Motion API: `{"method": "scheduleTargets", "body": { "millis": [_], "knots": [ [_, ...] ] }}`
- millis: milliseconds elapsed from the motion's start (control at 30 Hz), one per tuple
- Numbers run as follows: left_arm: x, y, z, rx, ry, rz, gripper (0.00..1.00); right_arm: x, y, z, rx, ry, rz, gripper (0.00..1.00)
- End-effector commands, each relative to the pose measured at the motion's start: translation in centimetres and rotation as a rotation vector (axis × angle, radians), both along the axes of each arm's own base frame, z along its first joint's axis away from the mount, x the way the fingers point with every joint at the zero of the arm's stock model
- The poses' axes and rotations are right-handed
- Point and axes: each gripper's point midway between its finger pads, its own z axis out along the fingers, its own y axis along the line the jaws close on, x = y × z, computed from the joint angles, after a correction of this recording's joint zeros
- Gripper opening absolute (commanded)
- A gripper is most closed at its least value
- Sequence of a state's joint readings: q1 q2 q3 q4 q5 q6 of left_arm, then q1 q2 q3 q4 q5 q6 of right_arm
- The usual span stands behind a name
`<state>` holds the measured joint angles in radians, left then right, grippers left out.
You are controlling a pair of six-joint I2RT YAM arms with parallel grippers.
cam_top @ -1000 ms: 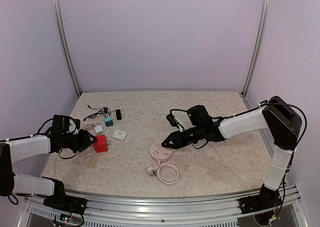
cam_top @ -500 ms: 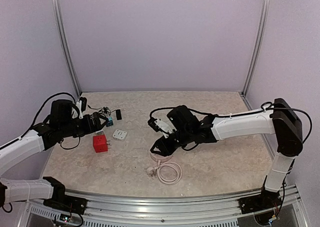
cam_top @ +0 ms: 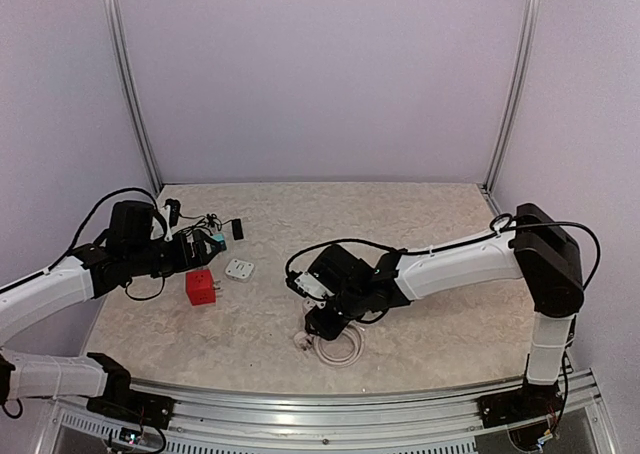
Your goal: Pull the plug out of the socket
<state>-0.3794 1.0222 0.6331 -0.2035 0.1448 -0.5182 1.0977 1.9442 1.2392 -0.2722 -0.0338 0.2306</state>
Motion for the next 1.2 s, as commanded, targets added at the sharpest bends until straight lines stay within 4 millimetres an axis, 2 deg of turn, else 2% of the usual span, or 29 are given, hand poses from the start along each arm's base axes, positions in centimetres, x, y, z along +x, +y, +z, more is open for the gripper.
{"method": "scheduleTargets", "body": {
  "millis": [0,300,500,633,800,900,1000,1100,1167],
  "knots": [
    [0.2,-0.1,0.5,0.012,-0.016,-0.002,0.99,1.5,-2.2,-2.3,-0.126,-0.042,-0.072,0.37],
    [0.5,-0.3,0.7,0.006,-0.027,-0.007,0.99,7.2,-9.5,-5.2,-0.197,-0.009,-0.276,0.35],
    [0.7,-0.6,0.7,0.002,-0.030,-0.017,0.99,13.2,-16.0,-5.4,-0.194,0.019,-0.442,0.34],
    [0.9,-0.7,0.5,0.009,-0.023,-0.027,0.99,16.9,-21.3,-5.5,-0.150,0.066,-0.563,0.34],
    [1.4,-1.0,0.0,0.026,-0.009,-0.040,0.99,19.2,-27.2,-5.8,-0.110,0.103,-0.679,0.34],
    [2.0,-1.3,0.0,0.011,-0.009,-0.055,0.99,20.3,-28.6,-4.9,-0.080,0.092,-0.708,0.34],
    [2.8,-1.6,-0.2,0.008,0.005,-0.072,0.99,21.2,-28.3,-2.9,-0.048,0.063,-0.700,0.35],
    [3.8,-2.0,0.0,0.009,0.008,-0.093,0.99,21.9,-27.4,-0.1,0.019,0.025,-0.680,0.38],
    [4.8,-2.4,0.9,0.001,0.004,-0.112,0.99,22.2,-26.8,2.3,0.075,-0.011,-0.661,0.43]
  ]
}}
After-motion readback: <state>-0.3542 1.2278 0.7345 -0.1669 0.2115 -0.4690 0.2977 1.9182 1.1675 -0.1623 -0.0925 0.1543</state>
